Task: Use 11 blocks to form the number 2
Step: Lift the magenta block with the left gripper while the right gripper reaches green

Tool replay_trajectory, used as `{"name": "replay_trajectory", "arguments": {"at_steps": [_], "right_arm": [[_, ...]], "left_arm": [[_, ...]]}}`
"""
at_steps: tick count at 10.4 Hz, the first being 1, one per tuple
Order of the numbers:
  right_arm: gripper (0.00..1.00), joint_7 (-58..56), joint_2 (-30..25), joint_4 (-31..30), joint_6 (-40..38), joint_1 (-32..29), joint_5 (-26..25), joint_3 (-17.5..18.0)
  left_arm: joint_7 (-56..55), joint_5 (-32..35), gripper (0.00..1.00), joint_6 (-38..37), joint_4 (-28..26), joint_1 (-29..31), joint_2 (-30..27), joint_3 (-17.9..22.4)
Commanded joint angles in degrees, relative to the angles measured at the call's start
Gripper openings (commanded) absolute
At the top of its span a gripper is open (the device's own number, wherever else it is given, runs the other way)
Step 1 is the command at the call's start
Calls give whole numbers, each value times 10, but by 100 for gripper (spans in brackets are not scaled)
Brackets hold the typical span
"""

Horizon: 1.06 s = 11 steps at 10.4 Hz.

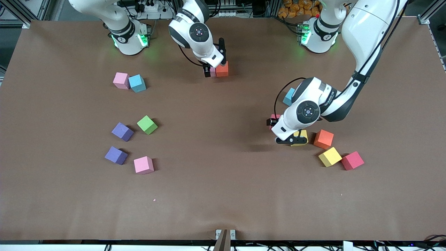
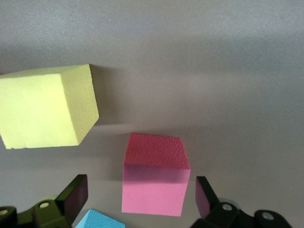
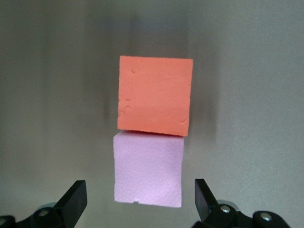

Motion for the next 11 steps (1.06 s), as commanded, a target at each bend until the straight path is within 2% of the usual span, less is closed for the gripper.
{"name": "replay_trajectory", "arguments": {"at_steps": [1, 2, 5, 7, 9, 11], "right_arm": [[100, -4, -63, 2, -47, -18, 12, -4], [100, -4, -85, 3, -72, -44, 12, -5], [100, -11, -160, 7, -130, -189, 9, -7], [100, -12, -191, 14, -131, -302, 7, -7], [100, -15, -205, 17, -124, -387, 3, -9], [100, -10, -203, 17, -86, -440, 4, -8]], "left_arm": [[9, 13, 100, 2, -14, 1, -9, -3], [16, 13, 100, 3, -16, -2, -6, -3], [29, 15, 100, 6, -17, -18, 4, -3], [29, 44, 100, 13, -17, -22, 16, -3], [31, 55, 100, 13, -16, -19, 22, -3], [31, 57, 100, 13, -16, -20, 28, -3]]}}
